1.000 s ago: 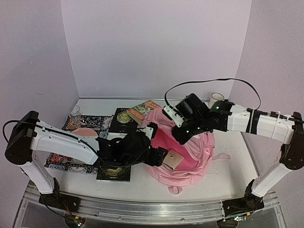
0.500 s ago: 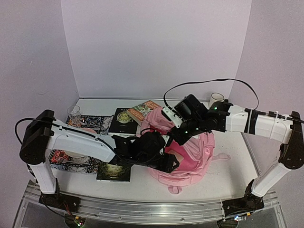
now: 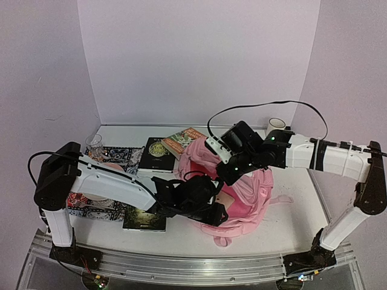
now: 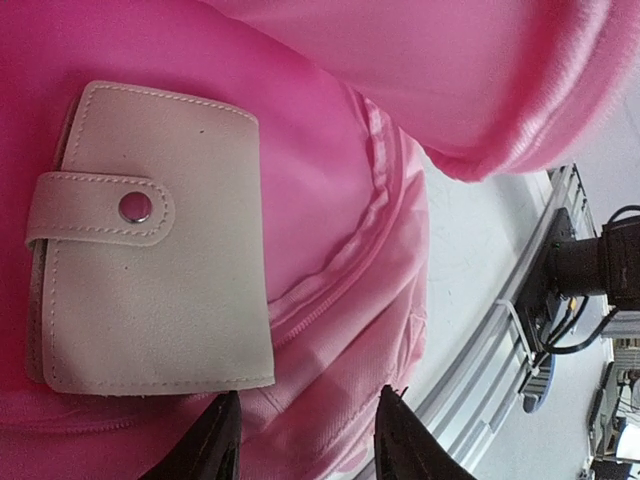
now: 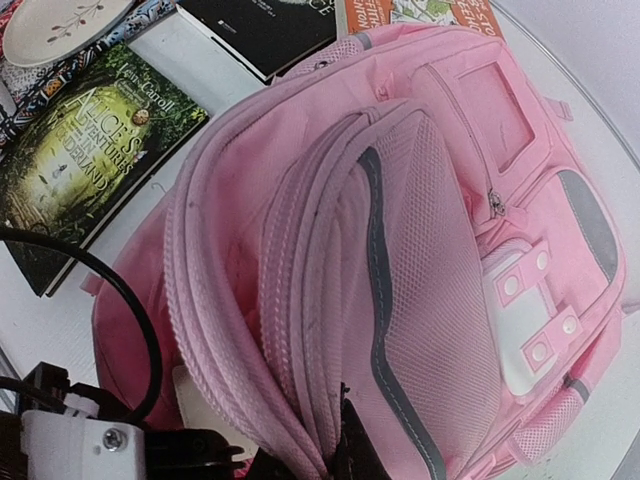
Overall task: Pack the student bag
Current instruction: Adjust the card case in the second largest pocket of the bag.
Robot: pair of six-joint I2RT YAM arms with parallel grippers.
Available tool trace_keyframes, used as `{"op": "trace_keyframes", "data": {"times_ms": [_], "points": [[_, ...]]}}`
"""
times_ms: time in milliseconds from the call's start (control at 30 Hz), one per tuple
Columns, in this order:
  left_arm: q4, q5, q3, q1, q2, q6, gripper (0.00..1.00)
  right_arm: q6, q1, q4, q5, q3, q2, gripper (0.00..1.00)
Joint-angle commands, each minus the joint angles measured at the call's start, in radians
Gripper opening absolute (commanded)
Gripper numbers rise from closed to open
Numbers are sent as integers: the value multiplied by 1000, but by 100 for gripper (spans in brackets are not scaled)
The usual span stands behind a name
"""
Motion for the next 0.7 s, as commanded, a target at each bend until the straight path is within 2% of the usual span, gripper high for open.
{"op": "trace_keyframes", "data": {"times_ms": [0,167,267,467,667], "points": [[-20,-119,59,15,41,-14,46,44,5,68,-17,6,-3,0],[-7,-262,78,44,52,20,44,58,14,70,-34,1,-2,0],[58,-306,76,64,57,53,44,63,18,72,-36,-10,-4,0],[133,-262,92,112,87,60,42,71,18,74,-28,-27,-11,0],[145,-242,-34,111,-58,21,51,69,19,74,-10,-62,-8,0]]}}
